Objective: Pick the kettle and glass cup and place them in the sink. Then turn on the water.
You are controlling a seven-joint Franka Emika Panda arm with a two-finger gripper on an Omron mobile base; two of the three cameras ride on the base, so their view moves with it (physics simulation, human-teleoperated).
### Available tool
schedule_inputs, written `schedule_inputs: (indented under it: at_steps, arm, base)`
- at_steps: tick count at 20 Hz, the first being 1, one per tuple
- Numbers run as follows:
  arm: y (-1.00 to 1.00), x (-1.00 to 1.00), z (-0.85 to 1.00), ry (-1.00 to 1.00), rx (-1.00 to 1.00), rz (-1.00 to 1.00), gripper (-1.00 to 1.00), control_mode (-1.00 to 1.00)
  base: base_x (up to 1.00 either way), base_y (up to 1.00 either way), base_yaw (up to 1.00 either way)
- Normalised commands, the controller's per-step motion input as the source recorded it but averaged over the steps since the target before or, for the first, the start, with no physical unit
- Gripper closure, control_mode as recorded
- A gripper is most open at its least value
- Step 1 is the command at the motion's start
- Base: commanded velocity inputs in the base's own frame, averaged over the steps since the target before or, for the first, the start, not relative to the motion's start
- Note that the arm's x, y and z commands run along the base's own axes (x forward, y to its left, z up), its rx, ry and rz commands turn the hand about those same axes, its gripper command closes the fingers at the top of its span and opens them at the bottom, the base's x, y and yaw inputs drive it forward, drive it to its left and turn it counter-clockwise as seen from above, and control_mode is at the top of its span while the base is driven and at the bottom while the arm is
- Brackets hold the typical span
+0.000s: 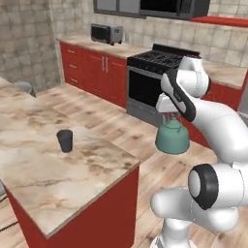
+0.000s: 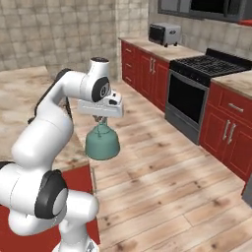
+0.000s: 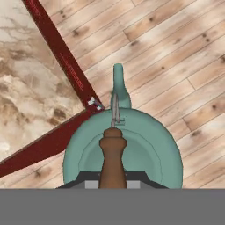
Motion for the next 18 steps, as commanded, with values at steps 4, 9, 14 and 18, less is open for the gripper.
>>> schedule_inputs:
  at_steps: [4, 9, 14, 18]
  arm:
    - [0.0, 0.0, 0.0, 0.0, 0.0, 0.0, 1.0, 1.0]
    - [0.0, 0.0, 0.0, 0.0, 0.0, 0.0, 1.0, 1.0]
    - [0.0, 0.0, 0.0, 0.0, 0.0, 0.0, 1.0, 1.0]
    - [0.0, 0.0, 0.0, 0.0, 0.0, 0.0, 1.0, 1.0]
  base:
    - [0.0, -0.06, -0.54]
    - [-0.02, -0.04, -0.55]
    - [0.0, -0.02, -0.56]
    - [0.0, 0.0, -0.56]
